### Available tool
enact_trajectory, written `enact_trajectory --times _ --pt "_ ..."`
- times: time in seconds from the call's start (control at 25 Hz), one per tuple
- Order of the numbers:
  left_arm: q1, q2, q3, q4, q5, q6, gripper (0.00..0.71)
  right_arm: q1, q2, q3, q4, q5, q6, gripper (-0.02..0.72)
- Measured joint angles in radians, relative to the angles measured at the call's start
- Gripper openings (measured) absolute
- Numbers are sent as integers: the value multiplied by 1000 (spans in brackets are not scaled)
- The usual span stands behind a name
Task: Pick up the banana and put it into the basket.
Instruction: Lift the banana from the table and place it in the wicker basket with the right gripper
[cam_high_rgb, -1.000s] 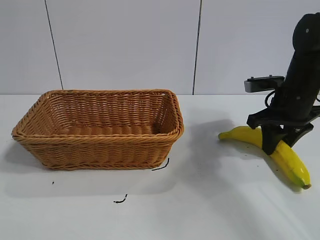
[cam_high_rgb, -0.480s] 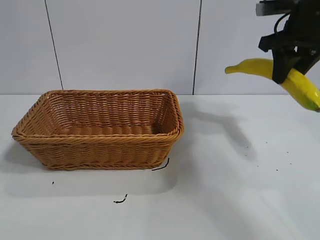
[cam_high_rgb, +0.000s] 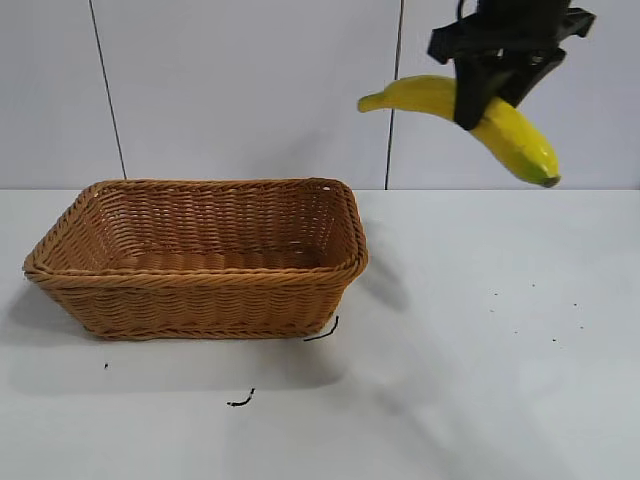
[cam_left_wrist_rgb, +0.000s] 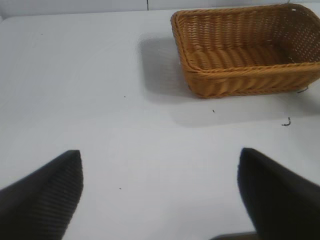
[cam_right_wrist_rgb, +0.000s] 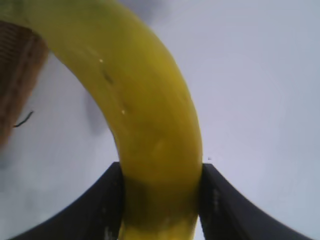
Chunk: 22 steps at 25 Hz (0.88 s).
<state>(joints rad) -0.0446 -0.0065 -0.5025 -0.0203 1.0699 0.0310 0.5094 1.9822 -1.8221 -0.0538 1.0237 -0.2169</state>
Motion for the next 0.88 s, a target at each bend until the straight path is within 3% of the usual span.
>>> enact_trajectory --times 0.4,0.72,0.88 --pt "0 0 0 0 0 0 635 154 35 0 -37 -230 -110 289" --pt "0 0 0 0 0 0 635 160 166 0 -67 -433 -210 289" --pt "0 0 0 0 0 0 635 160 235 0 -68 -496 -218 289"
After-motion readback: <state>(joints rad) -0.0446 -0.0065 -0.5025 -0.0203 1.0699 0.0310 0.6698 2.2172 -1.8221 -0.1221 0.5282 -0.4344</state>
